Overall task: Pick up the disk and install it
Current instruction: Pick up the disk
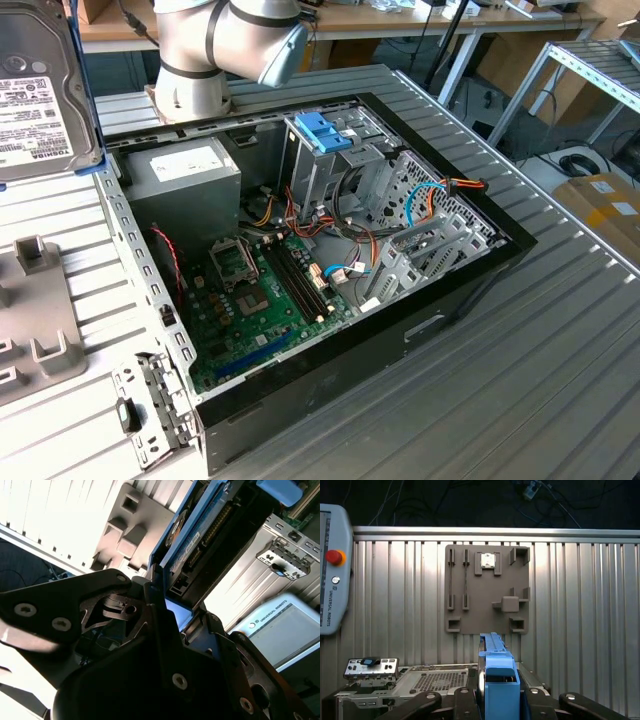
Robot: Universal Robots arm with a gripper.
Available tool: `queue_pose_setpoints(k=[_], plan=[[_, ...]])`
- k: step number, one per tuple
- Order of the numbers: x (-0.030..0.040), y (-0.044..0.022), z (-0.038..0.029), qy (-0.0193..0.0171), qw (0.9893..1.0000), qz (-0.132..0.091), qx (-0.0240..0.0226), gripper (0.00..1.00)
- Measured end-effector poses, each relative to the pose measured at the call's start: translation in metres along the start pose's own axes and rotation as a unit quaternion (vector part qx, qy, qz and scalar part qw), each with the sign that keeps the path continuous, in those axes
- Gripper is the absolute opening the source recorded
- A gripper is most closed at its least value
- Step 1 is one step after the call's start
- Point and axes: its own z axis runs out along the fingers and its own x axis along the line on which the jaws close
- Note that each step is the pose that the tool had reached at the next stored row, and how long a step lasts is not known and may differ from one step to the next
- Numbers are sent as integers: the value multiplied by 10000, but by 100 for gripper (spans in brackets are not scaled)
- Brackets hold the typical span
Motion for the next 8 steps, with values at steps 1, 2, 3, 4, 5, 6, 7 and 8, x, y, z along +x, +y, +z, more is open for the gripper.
queue_pose_setpoints(k=[1, 2, 3, 4, 5, 6, 7, 8], plan=[[0, -5, 0, 0, 10000, 0, -1, 37], [0, -11, -1, 0, 10000, 0, -1, 37], [0, -17, -1, 0, 10000, 0, 0, 37], [0, -22, -1, 0, 10000, 0, 0, 37], [0, -31, -1, 0, 10000, 0, 0, 37], [0, -36, -1, 0, 10000, 0, 0, 37], [-1, -42, -1, 0, 10000, 0, 0, 37], [-1, -47, -1, 0, 10000, 0, 0, 37]])
